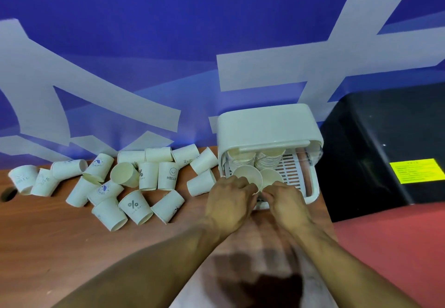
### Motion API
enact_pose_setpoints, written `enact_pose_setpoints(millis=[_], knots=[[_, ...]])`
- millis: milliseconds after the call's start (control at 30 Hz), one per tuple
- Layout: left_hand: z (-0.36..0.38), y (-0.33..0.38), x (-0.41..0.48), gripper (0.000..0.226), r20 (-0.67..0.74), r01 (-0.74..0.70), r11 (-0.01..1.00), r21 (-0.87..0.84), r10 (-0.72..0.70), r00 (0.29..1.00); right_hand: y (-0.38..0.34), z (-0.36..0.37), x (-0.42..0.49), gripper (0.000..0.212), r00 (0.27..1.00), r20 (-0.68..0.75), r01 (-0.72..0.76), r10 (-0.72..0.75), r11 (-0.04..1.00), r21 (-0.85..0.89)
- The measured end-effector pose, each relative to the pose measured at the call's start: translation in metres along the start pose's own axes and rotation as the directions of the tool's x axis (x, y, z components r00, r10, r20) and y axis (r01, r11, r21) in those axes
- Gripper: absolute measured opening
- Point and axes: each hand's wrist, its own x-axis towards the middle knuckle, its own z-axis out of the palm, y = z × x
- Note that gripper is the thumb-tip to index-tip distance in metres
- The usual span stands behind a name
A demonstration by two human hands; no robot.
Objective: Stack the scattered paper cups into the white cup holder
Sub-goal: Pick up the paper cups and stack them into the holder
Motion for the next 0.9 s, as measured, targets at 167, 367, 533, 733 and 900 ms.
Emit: enact_pose_setpoints(millis=[167, 367, 533, 733, 900], knots=[[0.008, -0.001, 0.005, 0.013, 0.179, 0.067, 0.992, 0.103, -0.085, 0.980, -0.002, 0.000, -0.001, 0.027, 0.999, -0.030, -0.020, 0.020, 1.000, -0.004], [0.014, -0.003, 0.008, 0.025, 0.392, 0.210, 0.971, 0.117, -0.239, 0.888, -0.004, -0.001, -0.001, 0.021, 0.998, -0.028, -0.054, 0.055, 0.998, 0.045], [0.013, -0.007, 0.011, 0.020, 0.438, 0.291, 0.956, 0.019, -0.270, 0.857, -0.007, -0.002, 0.002, 0.015, 0.995, 0.003, -0.099, 0.099, 0.994, 0.037], [-0.012, -0.022, -0.010, 0.046, 0.277, 0.274, 0.947, -0.169, -0.221, 0.935, -0.033, -0.010, 0.000, 0.014, 0.992, -0.118, -0.049, 0.045, 0.998, -0.030], [-0.038, -0.046, -0.047, 0.041, 0.171, 0.340, 0.916, -0.212, -0.308, 0.936, -0.079, -0.015, -0.003, 0.013, 0.973, -0.199, 0.116, -0.120, 0.993, -0.032]])
